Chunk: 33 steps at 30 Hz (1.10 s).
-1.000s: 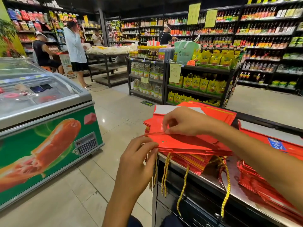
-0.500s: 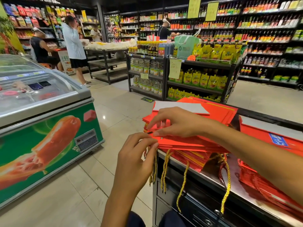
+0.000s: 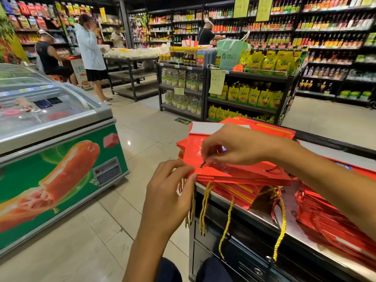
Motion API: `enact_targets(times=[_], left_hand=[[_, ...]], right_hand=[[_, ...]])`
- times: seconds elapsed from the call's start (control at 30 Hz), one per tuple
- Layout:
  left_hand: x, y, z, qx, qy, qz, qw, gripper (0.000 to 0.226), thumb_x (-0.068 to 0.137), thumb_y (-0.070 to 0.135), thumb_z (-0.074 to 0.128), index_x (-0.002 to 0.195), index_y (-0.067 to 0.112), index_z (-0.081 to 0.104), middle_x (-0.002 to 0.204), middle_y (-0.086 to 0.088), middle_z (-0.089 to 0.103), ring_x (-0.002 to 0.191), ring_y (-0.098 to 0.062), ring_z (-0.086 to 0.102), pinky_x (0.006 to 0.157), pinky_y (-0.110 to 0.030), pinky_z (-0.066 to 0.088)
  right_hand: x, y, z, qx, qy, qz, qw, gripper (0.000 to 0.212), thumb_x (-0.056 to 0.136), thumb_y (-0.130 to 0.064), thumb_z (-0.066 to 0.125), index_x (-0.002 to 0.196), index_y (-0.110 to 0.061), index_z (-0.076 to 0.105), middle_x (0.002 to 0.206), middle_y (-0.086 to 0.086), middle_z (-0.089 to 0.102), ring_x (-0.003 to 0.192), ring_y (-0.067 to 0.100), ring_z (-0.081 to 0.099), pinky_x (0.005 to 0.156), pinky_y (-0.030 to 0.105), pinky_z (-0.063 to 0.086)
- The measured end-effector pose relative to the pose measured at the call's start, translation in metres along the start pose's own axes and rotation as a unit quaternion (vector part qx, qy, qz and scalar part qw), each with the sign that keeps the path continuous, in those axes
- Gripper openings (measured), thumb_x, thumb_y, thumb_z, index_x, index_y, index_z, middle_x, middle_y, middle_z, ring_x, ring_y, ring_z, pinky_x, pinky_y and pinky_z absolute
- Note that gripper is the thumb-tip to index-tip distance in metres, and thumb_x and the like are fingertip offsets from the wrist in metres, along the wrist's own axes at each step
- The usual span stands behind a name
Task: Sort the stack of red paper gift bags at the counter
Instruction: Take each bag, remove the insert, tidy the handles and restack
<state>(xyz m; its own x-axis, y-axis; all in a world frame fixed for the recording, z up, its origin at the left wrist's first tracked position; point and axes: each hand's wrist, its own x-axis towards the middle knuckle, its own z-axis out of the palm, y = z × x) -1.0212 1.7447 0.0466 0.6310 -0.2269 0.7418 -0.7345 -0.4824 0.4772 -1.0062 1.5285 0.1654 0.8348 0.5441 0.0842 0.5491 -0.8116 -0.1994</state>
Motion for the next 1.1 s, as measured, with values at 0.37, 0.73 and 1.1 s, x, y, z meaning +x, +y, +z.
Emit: enact_targets(times=[0.37, 0.73, 1.1], left_hand=[[0.006, 0.007, 0.001, -0.031, 0.041, -0.036, 0.998, 0.009, 0.093, 0.018, 0.076, 0.102, 0.018, 0.08, 0.1, 0.008, 0.07, 0.095, -0.007, 0.063, 0.083, -0.016, 0.048], [0.021, 0.012, 0.01, -0.052, 0.135, -0.067, 0.987, 0.015, 0.098, 0.022, 0.069, 0.107, 0.012, 0.075, 0.104, 0.002, 0.069, 0.097, -0.011, 0.064, 0.08, -0.031, 0.057], [0.023, 0.034, 0.009, 0.063, 0.087, -0.127, 0.986, 0.018, 0.098, 0.028, 0.067, 0.112, 0.023, 0.077, 0.121, 0.005, 0.064, 0.109, -0.013, 0.056, 0.085, -0.019, 0.041]], right_hand=[[0.005, -0.014, -0.003, -0.09, 0.013, -0.06, 0.994, 0.014, 0.095, -0.016, 0.064, 0.1, -0.024, 0.075, 0.095, -0.013, 0.073, 0.085, 0.003, 0.062, 0.077, 0.021, 0.048], [-0.01, -0.017, 0.002, 0.039, 0.071, 0.009, 0.997, 0.031, 0.094, -0.046, 0.062, 0.122, -0.036, 0.073, 0.106, -0.023, 0.071, 0.095, -0.003, 0.064, 0.082, 0.024, 0.05], [-0.004, -0.015, 0.012, 0.034, 0.135, -0.002, 0.99, 0.049, 0.095, -0.044, 0.047, 0.139, -0.03, 0.061, 0.116, -0.016, 0.075, 0.09, 0.0, 0.068, 0.072, 0.013, 0.045]])
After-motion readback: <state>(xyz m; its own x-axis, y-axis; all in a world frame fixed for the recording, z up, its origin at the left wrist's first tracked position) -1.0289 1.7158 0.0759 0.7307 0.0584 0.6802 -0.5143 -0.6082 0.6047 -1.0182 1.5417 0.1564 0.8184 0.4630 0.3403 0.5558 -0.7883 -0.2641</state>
